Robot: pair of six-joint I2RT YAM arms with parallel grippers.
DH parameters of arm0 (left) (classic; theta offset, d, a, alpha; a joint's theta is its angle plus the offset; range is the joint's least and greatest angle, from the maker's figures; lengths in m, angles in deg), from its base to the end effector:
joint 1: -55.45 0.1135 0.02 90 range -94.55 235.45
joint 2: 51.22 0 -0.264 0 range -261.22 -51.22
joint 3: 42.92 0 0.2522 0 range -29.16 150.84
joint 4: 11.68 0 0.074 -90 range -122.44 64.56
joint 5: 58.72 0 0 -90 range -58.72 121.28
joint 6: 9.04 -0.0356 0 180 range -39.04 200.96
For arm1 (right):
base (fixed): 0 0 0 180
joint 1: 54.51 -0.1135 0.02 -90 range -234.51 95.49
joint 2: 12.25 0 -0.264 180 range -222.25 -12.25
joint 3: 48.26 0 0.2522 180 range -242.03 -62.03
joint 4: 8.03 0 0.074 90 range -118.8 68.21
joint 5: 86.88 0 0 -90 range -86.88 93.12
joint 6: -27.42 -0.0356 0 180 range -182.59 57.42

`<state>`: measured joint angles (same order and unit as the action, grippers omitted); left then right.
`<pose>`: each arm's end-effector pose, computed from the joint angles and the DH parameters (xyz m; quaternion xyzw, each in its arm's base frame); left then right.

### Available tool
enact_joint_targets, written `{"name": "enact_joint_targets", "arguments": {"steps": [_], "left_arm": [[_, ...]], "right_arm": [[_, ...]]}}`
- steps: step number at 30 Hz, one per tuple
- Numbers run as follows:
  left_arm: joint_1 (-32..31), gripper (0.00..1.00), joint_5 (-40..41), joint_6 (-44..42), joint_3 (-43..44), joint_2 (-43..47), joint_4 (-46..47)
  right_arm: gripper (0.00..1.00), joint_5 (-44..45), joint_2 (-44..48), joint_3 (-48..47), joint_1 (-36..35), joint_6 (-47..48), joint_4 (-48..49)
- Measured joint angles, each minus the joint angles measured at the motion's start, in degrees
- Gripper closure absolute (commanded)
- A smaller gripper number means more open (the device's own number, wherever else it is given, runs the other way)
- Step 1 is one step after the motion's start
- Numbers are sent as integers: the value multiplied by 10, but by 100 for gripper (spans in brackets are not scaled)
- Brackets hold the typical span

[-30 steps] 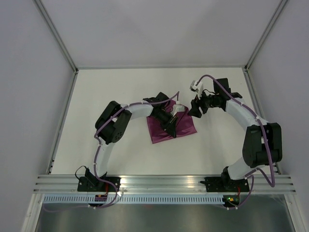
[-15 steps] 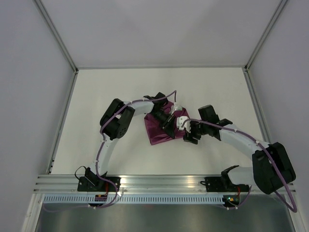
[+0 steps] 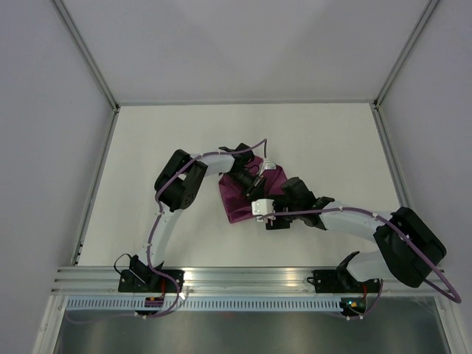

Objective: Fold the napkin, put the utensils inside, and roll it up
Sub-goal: Roll the napkin at the center of the board.

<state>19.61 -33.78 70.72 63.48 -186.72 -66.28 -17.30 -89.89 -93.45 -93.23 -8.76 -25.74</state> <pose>0.3365 -0.2829 0.0874 -0.3567 -0.7631 0.5338 0.0738 0.1835 0.1630 0.1536 -0.7104 0.5960 0.1211 0.3543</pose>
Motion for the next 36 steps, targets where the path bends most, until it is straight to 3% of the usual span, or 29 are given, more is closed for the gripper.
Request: {"name": "enact_joint_targets", "arguments": {"steps": [5,9,15,18,25,36], "left_arm": [[0,98,-1,0,0,0,-1],[2,98,-1,0,0,-1,-9],[9,93,-2,0,-2,-1,-15],[11,73,-2,0,-2,0,-16],[17,57,13,1,-32,30,-1],[65,55,131,57,-105,135,100]], "right_arm": [[46,24,-39,-10,-19,0,40],[67,43,-63,-22,-27,1,55],[80,49,-84,-51,-32,6,16],[82,47,-97,-78,-32,14,-24],[84,12,-132,-152,-25,27,-142],[85,-104,-242,-301,39,56,-331]]}}
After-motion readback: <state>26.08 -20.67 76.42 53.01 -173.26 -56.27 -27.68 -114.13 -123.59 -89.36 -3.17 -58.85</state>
